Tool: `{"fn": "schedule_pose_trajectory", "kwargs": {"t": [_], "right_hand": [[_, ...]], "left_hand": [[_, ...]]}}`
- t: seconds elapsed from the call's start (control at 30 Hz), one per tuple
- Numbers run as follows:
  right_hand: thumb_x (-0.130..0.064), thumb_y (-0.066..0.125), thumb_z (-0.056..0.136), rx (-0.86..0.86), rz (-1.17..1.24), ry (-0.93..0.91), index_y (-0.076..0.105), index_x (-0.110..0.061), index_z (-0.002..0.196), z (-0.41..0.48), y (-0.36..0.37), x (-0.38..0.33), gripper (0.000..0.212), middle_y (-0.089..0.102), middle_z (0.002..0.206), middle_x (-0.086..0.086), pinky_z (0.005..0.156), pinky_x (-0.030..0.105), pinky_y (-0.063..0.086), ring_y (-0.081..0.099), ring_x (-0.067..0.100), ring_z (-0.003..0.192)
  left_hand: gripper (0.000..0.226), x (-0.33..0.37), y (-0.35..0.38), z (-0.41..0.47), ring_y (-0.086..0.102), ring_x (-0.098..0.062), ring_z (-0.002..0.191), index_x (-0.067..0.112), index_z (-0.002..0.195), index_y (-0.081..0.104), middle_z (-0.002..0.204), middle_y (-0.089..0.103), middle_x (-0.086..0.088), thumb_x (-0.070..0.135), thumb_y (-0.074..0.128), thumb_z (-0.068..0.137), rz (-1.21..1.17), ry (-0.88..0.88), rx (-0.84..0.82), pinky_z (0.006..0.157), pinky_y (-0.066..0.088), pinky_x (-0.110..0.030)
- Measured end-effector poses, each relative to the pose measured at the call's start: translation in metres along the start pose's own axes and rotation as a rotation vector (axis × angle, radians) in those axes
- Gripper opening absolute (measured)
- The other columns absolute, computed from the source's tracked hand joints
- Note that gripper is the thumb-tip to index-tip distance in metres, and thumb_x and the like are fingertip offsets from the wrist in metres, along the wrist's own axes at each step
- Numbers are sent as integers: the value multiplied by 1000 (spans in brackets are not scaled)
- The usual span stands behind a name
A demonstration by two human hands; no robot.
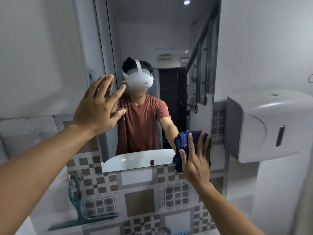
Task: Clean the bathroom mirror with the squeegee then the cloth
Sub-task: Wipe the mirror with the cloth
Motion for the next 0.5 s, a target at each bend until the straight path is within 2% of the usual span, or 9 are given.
{"fn": "schedule_pose_trajectory", "kwargs": {"t": [0.1,0.2,0.33,0.43,0.5], "right_hand": [[-54,12,107,27,-26,-47,-3,-26,162,-3,0,-4,63,-6,167,17,124,42,-16,-17,33,155],[-52,15,108,46,-40,-157,-3,-26,162,-3,2,-18,62,2,166,19,125,42,-13,-15,33,155],[-51,18,108,45,-71,-325,-1,-25,162,-8,9,-48,63,10,165,22,123,61,11,-10,37,155],[-51,18,108,42,-95,-464,4,-25,162,-14,16,-79,61,14,164,24,120,66,13,-7,37,155],[-50,27,107,54,-124,-538,9,-24,162,-20,23,-98,62,17,163,23,119,67,15,4,40,155]], "left_hand": [[68,-4,-7,2,28,-40,144,19,152,40,156,31,-23,46,54,91,5,3,30,117,29,-53],[73,-13,-6,4,25,-41,146,19,153,37,159,26,-23,46,60,89,37,-24,15,119,27,-53],[76,-16,-1,3,22,-40,148,19,155,33,160,24,-23,48,60,90,34,-20,-7,120,25,-52],[76,-16,-1,3,21,-40,148,20,155,32,160,24,-23,51,58,91,56,-13,-1,121,24,-51],[76,-17,-1,3,21,-39,148,20,155,32,160,25,-23,52,58,91,65,-11,0,121,25,-51]]}}
Point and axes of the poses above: each hand's wrist, its own z-axis towards the middle knuckle, its own y-axis out of the palm, x = y × z, the point moved 10 cm from there along z, towards the middle knuckle
